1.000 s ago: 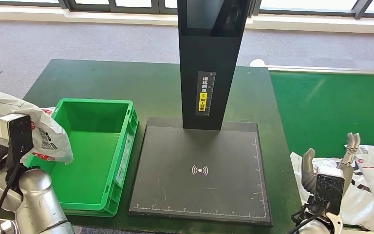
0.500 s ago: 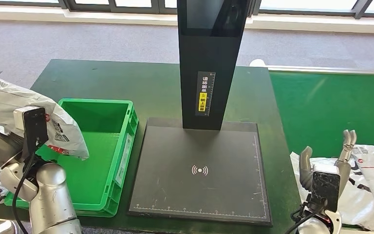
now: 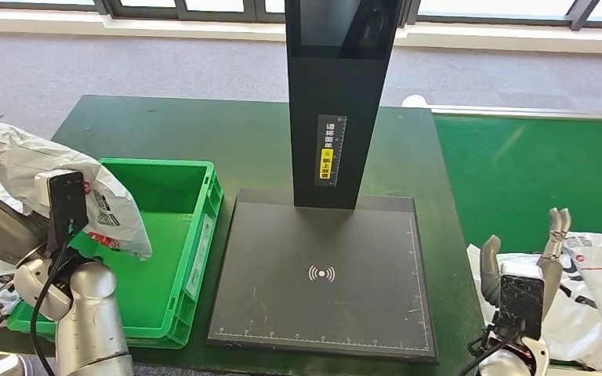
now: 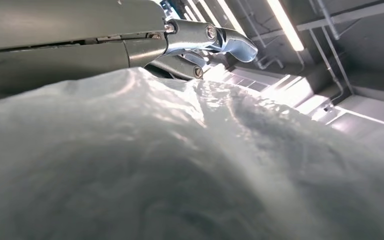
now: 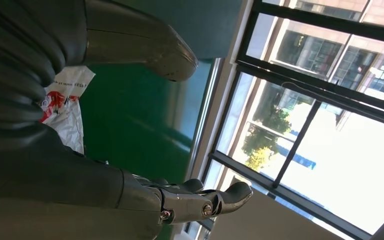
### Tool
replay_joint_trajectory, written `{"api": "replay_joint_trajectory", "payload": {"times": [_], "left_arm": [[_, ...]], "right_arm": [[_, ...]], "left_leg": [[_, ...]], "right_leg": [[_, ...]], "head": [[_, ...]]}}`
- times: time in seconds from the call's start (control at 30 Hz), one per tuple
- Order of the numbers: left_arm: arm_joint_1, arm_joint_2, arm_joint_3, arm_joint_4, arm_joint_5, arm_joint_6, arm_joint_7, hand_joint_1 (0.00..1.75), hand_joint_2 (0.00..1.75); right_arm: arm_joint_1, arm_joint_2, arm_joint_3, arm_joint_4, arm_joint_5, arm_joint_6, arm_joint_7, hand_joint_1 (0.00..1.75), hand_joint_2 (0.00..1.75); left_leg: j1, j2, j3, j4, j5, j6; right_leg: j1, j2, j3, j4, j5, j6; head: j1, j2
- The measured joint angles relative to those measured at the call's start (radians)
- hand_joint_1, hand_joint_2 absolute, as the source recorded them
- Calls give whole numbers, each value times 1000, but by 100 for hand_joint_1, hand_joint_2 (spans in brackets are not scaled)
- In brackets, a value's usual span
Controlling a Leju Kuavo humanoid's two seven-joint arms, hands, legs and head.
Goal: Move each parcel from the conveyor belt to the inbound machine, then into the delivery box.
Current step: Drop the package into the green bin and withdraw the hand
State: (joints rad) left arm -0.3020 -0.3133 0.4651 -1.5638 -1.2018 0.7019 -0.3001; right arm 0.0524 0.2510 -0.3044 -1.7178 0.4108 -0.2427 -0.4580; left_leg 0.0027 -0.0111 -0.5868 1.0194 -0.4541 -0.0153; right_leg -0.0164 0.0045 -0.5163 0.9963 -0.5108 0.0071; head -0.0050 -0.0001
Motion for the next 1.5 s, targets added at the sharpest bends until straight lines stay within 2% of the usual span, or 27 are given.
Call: {"api": "replay_joint_trajectory", "payload": {"times": [0.23,0.3,0.43,0.5,0.57,0.73,0.8,1.27,1.5], "left_arm": [[10,30,-46,13,-12,-1,69,0,0],[13,46,-72,25,-45,-12,116,0,0],[9,83,-130,71,-187,-114,244,0,0],[8,99,-159,90,-210,-86,274,0,0],[10,107,-179,94,-198,-48,276,0,0],[15,123,-205,93,-214,-52,284,0,0],[18,126,-206,87,-214,-24,282,0,0],[40,135,-195,54,-196,-14,262,0,0],[30,142,-198,92,-332,-78,397,0,0]], "right_arm": [[1,0,0,0,8,10,9,0,175],[1,0,0,-2,10,12,10,0,175],[0,0,0,-3,17,29,10,0,175],[0,0,0,-5,21,42,11,0,175],[0,0,0,-7,24,49,11,0,175],[0,0,0,-8,35,51,12,0,175],[-1,0,0,-8,39,50,12,0,175],[-1,0,0,-7,38,44,10,0,175],[-1,-1,0,-7,38,42,9,0,175]], "left_leg": [[0,0,0,0,0,0],[0,0,0,0,0,0],[0,0,0,0,0,0],[0,1,0,0,0,0],[0,1,0,0,0,0],[0,1,0,0,0,0],[0,1,0,0,0,0],[0,0,0,0,0,0],[0,1,0,0,0,0]], "right_leg": [[0,0,0,0,0,0],[0,0,0,0,0,0],[0,0,-1,0,0,0],[0,1,0,0,0,0],[0,1,0,0,1,0],[0,1,0,0,1,0],[0,1,-1,0,0,0],[0,0,0,0,0,0],[0,0,-1,0,1,0]], "head": [[0,0],[0,0],[0,0],[0,0],[0,0],[0,0],[0,0],[0,0],[0,0]]}}
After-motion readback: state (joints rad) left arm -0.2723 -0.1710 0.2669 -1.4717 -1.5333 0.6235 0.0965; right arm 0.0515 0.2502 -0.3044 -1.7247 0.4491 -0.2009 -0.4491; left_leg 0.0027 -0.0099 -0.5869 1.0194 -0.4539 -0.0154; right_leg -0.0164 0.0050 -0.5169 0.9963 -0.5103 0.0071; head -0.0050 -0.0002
